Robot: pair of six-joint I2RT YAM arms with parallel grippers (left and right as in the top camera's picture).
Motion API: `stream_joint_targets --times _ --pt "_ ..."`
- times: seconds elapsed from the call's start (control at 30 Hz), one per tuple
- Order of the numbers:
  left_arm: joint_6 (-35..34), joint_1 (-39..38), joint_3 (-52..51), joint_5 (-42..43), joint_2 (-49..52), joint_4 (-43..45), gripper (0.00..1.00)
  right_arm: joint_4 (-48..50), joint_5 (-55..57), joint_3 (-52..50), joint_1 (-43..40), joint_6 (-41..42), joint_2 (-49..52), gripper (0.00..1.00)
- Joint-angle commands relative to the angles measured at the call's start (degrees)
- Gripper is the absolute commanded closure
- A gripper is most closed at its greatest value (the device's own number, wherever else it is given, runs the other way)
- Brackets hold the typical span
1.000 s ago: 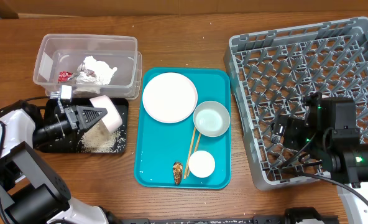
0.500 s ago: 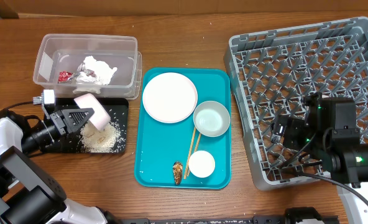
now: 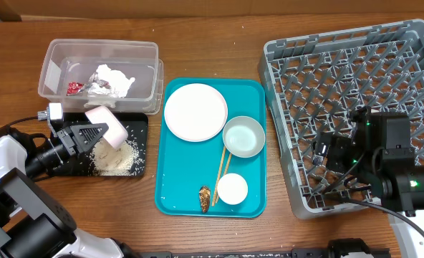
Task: Sort waste into correct bins and load items into the dishwasher
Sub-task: 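Lift the pink plate left and tip rice onto the black tray, then return the pink plate to the teal tray with the left gripper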
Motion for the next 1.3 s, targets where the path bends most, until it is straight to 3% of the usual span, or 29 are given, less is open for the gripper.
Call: stream_joint_targets --times 0.0,0.07,0.33,0.6,0.83,1.1,1.27 --pt "-3.5 0.1 0.0 -0.3 0.3 2.8 0.96 0.3 -0.1 1.6 0.2 0.0 -0.1 0.00" --pt "-7.7 0.1 0.0 -0.9 0.3 3.7 0.96 0.3 -0.1 1.6 0.2 0.0 -0.1 0.00" --pt "-7.3 -1.6 0.0 -1.9 -0.5 2.6 0.96 0.3 -0.1 1.6 0.2 0.0 -0.1 0.00" --pt "-11.2 -9.7 1.6 -10.3 -8.5 3.0 0.96 0.5 -0.1 1.6 0.2 0.0 -0.1 0.00" --pt "-27.6 -27.1 2.2 -28.4 -15.9 12.1 0.96 0.7 -0.1 1.6 0.2 0.0 -0.1 0.00" --pt "-44.9 -49.4 2.2 -52.7 -15.1 15.9 0.96 0.8 -0.1 1.6 0.2 0.0 -0.1 0.00" --pt "-53.3 -59.3 2.2 -62.1 -13.7 18.6 0.96 0.9 -0.1 1.6 0.2 0.0 -0.1 0.00"
